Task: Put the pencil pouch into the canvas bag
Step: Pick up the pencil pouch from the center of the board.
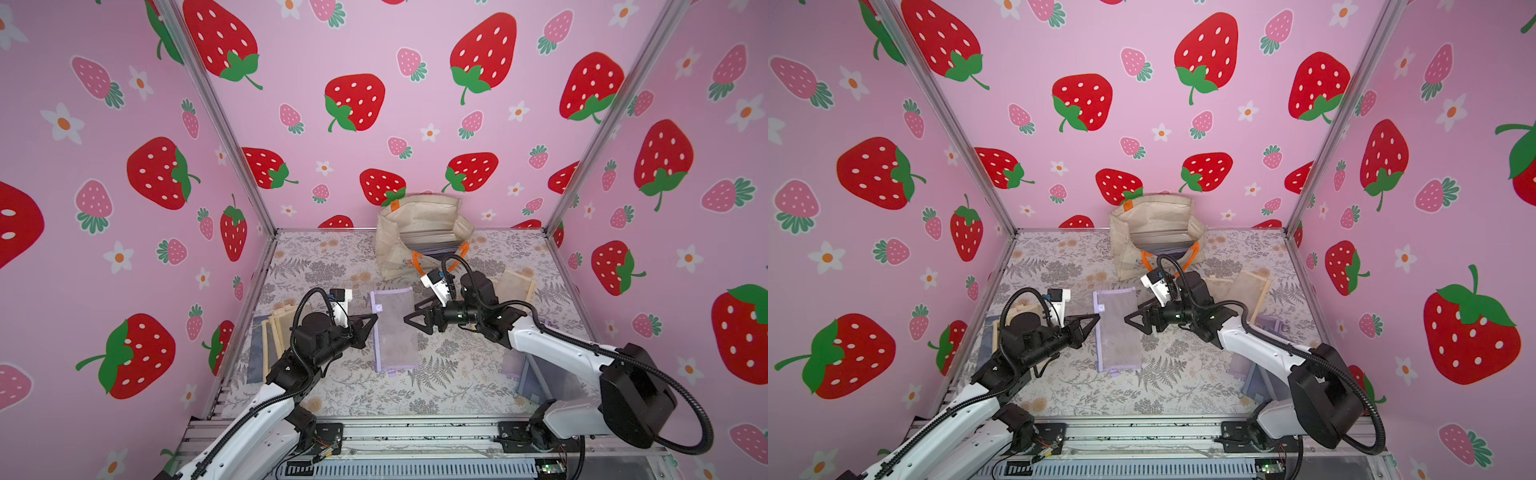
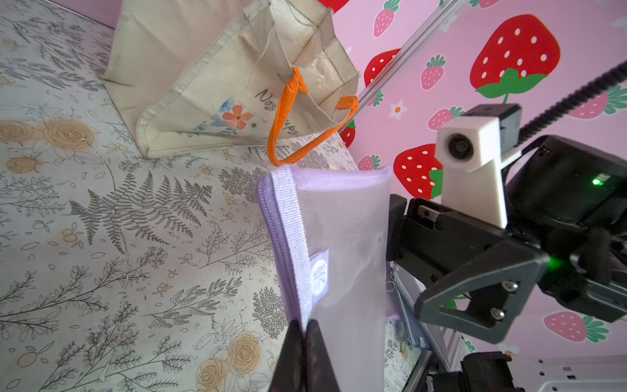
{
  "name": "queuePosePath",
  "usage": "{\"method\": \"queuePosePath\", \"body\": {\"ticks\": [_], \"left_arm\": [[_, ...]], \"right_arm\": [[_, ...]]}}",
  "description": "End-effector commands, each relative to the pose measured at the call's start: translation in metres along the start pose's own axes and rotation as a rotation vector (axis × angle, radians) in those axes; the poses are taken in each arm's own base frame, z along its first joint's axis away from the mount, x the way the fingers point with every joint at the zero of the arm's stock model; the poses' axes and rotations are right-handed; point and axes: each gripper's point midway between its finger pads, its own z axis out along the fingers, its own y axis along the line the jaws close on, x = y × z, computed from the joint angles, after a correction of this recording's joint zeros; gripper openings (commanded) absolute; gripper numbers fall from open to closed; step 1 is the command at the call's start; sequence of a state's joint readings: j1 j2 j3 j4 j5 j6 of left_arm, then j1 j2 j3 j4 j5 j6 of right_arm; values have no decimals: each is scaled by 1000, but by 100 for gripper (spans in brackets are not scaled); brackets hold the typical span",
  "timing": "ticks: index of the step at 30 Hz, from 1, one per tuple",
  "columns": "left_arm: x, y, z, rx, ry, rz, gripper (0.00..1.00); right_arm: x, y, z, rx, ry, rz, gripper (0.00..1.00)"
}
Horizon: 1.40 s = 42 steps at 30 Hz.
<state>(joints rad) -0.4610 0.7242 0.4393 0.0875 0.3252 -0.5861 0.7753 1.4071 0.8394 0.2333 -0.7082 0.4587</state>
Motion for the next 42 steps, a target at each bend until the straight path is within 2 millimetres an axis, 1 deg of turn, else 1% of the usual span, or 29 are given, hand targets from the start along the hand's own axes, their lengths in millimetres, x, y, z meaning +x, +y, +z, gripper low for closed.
{"method": "queuePosePath", "body": {"ticks": [1,4,6,10,14,15,18,19,20,21,23,24,26,28,29,33,39,42], "left_arm": [[-12,-19,-3,74,-27,30,0],[-10,-18,-2,71,-20,30,0],[-7,-15,0,59,-10,28,0],[-6,-13,0,52,-6,27,0],[-5,-9,0,29,-3,30,0],[-4,-7,1,22,-1,30,0],[-3,-4,2,1,14,31,0],[-2,-2,2,-9,17,31,2],[-1,0,2,-21,23,31,13],[-1,1,2,-30,25,30,22],[2,6,1,-55,35,29,42],[3,9,1,-70,38,28,52],[7,17,1,-105,52,18,66],[11,24,2,-138,66,10,71],[13,26,3,-146,74,5,74],[19,34,6,-169,88,-11,76],[23,41,9,-192,101,-10,76],[24,43,11,-195,102,-11,76]], "right_arm": [[1,12,12,-88,8,-6,75],[5,14,21,-118,12,12,66],[4,15,24,-131,7,13,56],[1,18,23,-140,6,0,27],[0,23,20,-154,6,-21,3],[1,23,20,-155,9,-18,0],[1,24,18,-152,20,-27,0],[2,24,16,-143,24,-35,0],[0,23,13,-129,30,-49,0],[-2,23,10,-109,36,-65,0],[-10,20,-3,-47,44,-120,0],[-17,18,-10,-12,41,-147,0],[-33,14,-24,14,9,-175,0],[-56,11,-37,14,-34,-184,0],[-69,6,-44,38,-42,-192,0],[-116,-13,-70,192,-34,-292,0],[-207,-28,-113,335,-136,-476,0],[-238,-47,-124,456,-135,-571,0]]}}
